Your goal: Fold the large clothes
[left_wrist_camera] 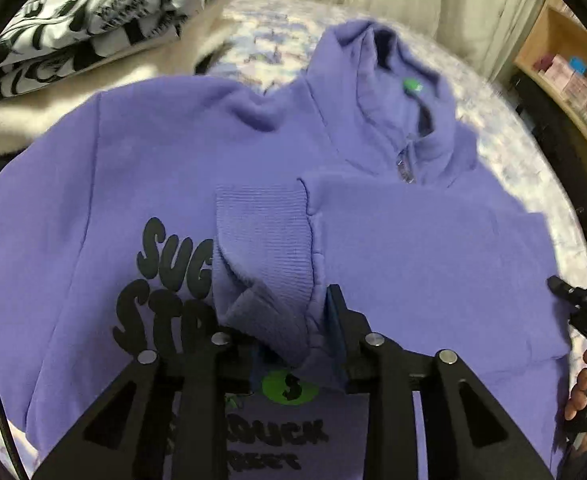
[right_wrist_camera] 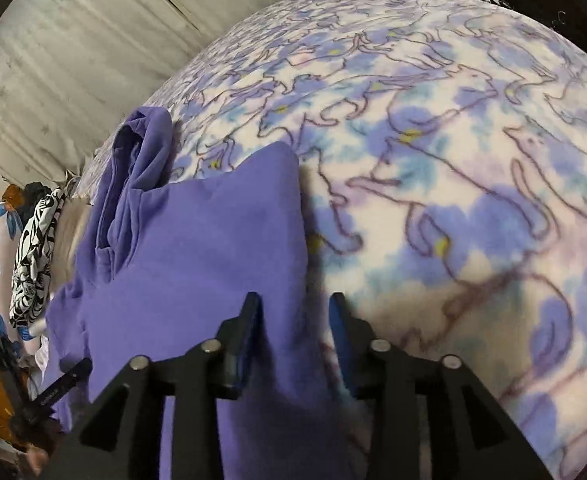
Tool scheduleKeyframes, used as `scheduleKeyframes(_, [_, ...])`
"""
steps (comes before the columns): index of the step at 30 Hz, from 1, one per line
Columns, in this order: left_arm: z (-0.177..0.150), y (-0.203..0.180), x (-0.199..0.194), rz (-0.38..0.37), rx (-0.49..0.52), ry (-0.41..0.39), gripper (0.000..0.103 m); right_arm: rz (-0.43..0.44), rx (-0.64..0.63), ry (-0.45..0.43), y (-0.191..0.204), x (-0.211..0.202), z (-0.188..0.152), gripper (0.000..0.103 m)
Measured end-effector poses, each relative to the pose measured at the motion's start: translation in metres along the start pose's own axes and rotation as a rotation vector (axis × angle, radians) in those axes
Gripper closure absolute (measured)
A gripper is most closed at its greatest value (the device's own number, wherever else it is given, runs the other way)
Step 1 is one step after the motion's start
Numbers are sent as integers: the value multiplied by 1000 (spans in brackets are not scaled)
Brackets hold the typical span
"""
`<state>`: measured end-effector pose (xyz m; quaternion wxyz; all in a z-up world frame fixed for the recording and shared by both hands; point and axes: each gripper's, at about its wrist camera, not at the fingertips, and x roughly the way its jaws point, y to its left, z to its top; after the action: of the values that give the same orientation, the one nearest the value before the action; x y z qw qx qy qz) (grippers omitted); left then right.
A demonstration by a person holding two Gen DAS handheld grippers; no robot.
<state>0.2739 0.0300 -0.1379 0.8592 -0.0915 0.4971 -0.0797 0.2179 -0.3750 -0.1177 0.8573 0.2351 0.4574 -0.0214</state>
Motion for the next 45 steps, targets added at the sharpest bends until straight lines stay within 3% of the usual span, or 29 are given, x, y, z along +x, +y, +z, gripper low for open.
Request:
scheduleKeyframes(1, [0,1,-4,12,-5,1,65,-15,-26,-15,4,-8,-2,65])
scheduleKeyframes(3, [-2,1,-11,22,-9,-14,45,-33,-63,-37,8,-19,-7,65])
scheduleKeyframes(4, [-3,1,-16,27,-8,-32,42,-38,-80,-46,11,-24,-9,65])
scheduleKeyframes(6, [-5,1,-24,21,-8,-78,42,-31,-106,-56,16,-35,-14,65])
scheduleKeyframes(9, [-2,-5,-48,-75,-19,-168,42,-32,-152,-73,27,-47,-25,65])
scheduleKeyframes(11, [-1,-10,-60,-92,-21,-162,42,-25,-187,-75,41,-51,-32,65])
scheduleKeyframes(17, [-9,-40,-69,-13,20,-115,42,23,-302,-27,93,-41,-64,65])
scheduleKeyframes(22, [-28,-68,-45,28,73,-86,42,26,-357,32,121,-10,-88,65])
scheduleKeyframes(26, [-40,-72,-18,151,109,-47,42,-24,-363,20,110,-5,-88,65])
scheduleKeyframes(31, [-43,-65,-20,122,112,-45,41,-156,-285,-45,57,-25,-73,65])
scheduleKeyframes(33, [-44,-63,-23,121,106,-45,41,-100,-214,-46,34,-34,-69,70])
scheduleKeyframes(35, [-45,-62,-24,129,96,-40,41,-118,-179,-67,22,-45,-69,70])
scheduleKeyframes(37, [-46,-61,-25,139,81,-32,39,-220,-159,-82,17,-50,-72,66])
scheduleKeyframes(45, [-54,-70,-43,151,87,-27,39,-145,-79,-60,9,-60,-87,66])
